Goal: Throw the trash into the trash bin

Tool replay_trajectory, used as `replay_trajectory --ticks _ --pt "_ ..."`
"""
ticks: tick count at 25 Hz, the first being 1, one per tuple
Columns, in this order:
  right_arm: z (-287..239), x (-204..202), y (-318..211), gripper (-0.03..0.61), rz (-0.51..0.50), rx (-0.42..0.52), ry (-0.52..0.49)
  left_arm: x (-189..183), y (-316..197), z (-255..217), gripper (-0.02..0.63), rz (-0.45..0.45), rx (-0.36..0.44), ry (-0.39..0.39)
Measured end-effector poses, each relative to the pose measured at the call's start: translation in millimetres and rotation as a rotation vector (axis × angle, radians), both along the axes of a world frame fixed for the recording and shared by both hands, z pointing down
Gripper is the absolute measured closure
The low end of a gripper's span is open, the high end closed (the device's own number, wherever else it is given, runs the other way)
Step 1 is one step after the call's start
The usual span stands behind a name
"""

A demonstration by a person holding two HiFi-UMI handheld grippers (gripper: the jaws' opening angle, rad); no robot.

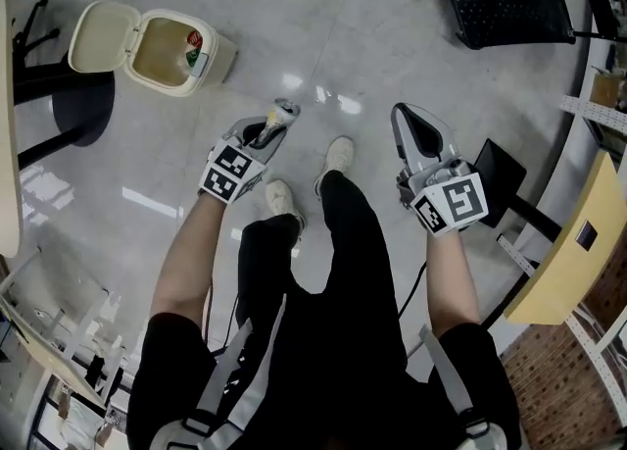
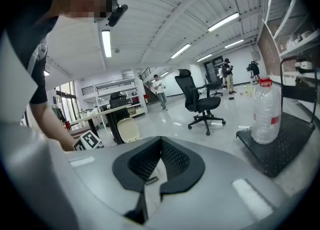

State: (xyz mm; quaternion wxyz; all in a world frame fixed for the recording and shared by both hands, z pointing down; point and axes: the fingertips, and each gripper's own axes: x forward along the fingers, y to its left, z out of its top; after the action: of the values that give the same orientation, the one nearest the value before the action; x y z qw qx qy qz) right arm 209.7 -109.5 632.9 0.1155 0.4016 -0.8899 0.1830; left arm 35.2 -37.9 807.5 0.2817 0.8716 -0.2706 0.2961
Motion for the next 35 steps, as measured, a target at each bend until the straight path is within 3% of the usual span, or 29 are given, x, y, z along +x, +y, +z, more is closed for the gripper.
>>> replay_trajectory --ticks 7,10,16,21,25,35 --pt "-143 -10 -1 0.574 -0.025 0.115 -0.034 -17 -24 -194 0.538 -0.213 0.167 0.214" --pt "-183 -25 13 0.574 -0.047 0.142 -0.052 -33 -17 -263 0.538 -0.280 0.253 0.270" --pt "-261 -50 30 0.572 -0.089 0.227 -0.079 -67 1 -374 0.538 -0.349 0.390 0.343" --pt "-323 -66 31 0.572 -0.110 0.324 -0.104 -88 15 -471 0.538 -0.369 0.573 0.422" --pt "-346 -82 37 0.574 -0.125 0.367 -0.117 -110 34 -508 0.537 -0.400 0.666 0.455" --pt "-340 -121 43 0.574 -0.184 0.349 -0.141 -177 64 -499 0.535 -0.550 0.683 0.422"
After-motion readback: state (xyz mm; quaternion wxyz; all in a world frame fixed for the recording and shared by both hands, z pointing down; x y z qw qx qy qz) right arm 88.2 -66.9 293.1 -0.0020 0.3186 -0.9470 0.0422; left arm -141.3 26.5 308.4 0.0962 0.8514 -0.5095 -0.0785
